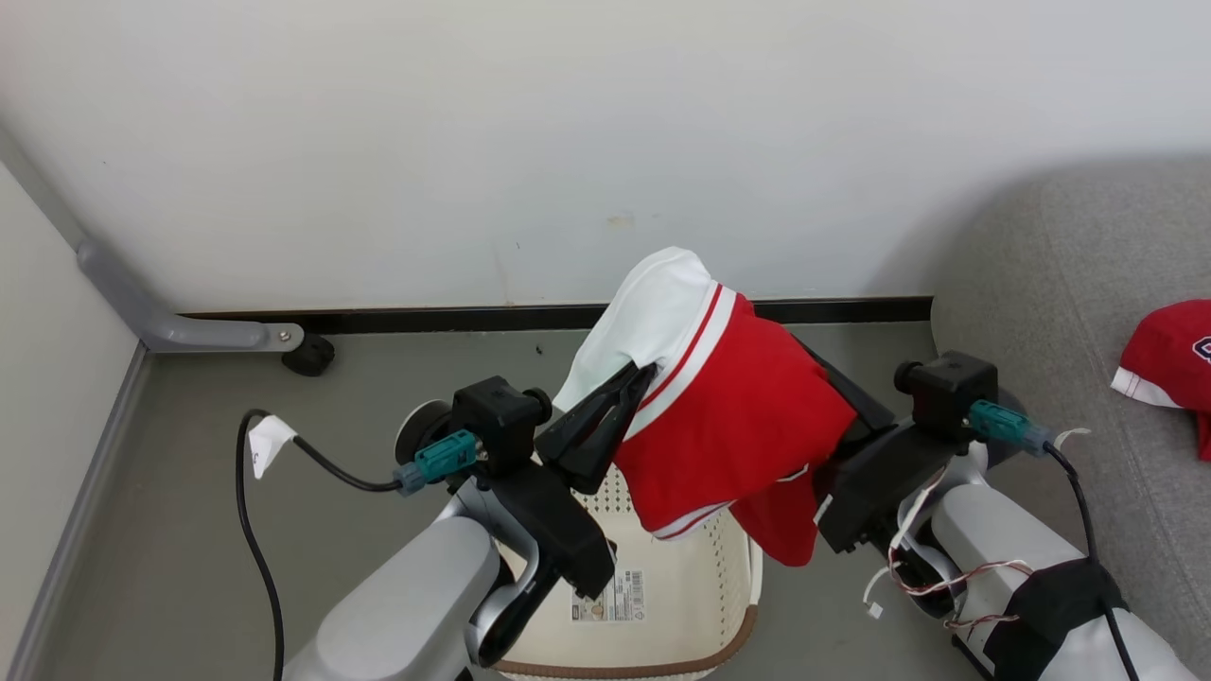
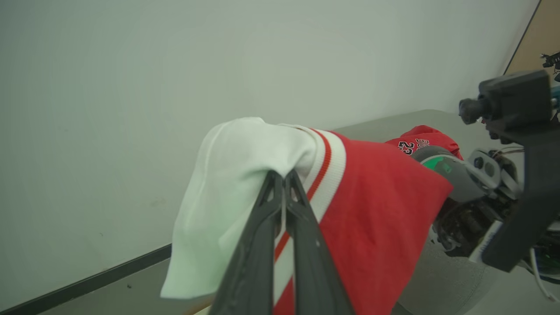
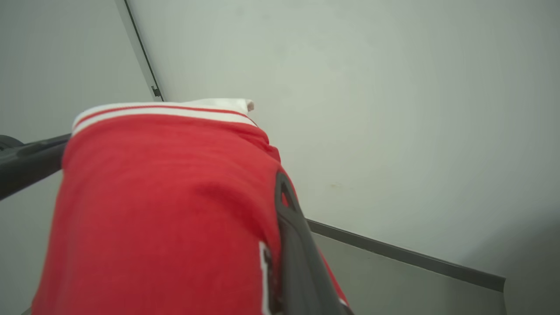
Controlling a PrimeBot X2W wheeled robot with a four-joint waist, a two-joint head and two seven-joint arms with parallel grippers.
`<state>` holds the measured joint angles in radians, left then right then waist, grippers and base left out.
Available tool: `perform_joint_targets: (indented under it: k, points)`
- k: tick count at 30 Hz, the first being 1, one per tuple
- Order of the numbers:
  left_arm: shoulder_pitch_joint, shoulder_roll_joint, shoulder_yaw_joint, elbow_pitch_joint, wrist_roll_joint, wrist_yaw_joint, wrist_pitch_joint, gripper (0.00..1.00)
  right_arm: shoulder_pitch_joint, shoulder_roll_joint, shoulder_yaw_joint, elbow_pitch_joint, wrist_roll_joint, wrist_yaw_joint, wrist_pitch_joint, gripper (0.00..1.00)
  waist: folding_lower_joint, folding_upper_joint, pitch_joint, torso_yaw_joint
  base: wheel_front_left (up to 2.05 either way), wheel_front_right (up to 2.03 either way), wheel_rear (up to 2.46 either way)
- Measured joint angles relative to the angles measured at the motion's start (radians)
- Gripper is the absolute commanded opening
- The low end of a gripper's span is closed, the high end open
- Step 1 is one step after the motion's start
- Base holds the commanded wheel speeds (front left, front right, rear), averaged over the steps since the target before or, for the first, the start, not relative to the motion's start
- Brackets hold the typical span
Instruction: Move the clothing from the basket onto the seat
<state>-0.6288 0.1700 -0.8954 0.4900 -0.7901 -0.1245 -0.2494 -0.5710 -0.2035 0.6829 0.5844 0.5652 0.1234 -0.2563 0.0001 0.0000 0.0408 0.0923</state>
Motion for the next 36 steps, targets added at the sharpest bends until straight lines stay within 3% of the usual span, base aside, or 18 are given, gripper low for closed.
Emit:
perform_joint_targets:
  k: [21, 36]
  points:
    - [0.067, 0.052, -0.019, -0.008, 0.001, 0.0, 0.0, 1.0, 0.016, -0.056, -0.139, -0.059, 0.015, 0.0, 0.0, 0.0, -0.0001, 0.0, -0.003, -0.063, 0.0, 0.0, 0.0]
    - [0.107, 0.09, -0.004, -0.081, 0.036, 0.011, 0.0, 1.0, 0.112, -0.088, -0.223, -0.203, -0.03, -0.005, 0.0, 0.0, -0.0003, 0.0, -0.012, -0.181, 0.0, 0.0, 0.0]
